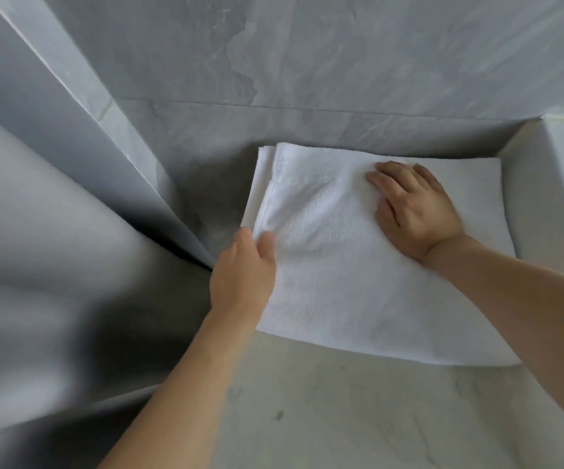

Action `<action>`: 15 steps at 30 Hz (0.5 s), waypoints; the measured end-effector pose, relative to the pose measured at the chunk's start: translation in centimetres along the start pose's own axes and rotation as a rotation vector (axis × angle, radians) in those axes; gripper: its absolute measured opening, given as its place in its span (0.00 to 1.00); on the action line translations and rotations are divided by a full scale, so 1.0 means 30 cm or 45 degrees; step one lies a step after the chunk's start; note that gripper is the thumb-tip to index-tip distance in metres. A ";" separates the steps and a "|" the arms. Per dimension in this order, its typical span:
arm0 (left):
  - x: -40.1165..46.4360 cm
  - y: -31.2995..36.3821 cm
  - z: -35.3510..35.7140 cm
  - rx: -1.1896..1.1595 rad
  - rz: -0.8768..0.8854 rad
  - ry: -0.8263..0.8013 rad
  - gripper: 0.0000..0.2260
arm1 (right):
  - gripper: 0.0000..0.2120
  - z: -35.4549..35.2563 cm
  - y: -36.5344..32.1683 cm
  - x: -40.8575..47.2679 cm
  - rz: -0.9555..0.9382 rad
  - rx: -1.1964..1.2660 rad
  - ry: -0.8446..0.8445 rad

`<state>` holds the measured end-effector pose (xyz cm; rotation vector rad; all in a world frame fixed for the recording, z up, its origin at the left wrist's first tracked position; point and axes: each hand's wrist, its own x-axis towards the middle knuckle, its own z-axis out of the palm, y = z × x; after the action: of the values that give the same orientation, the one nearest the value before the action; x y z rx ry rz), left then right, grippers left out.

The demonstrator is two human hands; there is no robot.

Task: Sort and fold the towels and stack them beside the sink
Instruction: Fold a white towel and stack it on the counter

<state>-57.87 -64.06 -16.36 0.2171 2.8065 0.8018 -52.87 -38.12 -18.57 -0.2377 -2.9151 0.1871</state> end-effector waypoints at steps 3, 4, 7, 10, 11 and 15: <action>-0.041 0.016 -0.016 0.413 0.173 0.364 0.14 | 0.26 -0.058 -0.053 -0.038 0.207 -0.038 0.036; -0.061 0.043 -0.012 0.449 0.277 0.500 0.14 | 0.26 -0.077 -0.068 -0.064 0.272 -0.035 0.069; -0.073 0.161 0.063 0.334 0.754 0.502 0.15 | 0.28 -0.090 -0.068 -0.179 0.391 -0.042 0.013; -0.033 0.174 0.181 0.448 1.022 0.138 0.21 | 0.31 -0.042 -0.016 -0.296 0.467 -0.058 -0.065; -0.018 0.140 0.210 0.532 1.018 0.053 0.23 | 0.30 -0.022 -0.002 -0.325 0.459 -0.084 -0.063; 0.006 0.021 0.257 0.659 0.985 0.074 0.26 | 0.27 0.014 0.013 -0.341 0.479 -0.144 0.041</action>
<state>-56.10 -59.61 -22.43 1.4304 2.9069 0.1537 -43.05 -39.56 -21.06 -0.8001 -2.8242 0.0741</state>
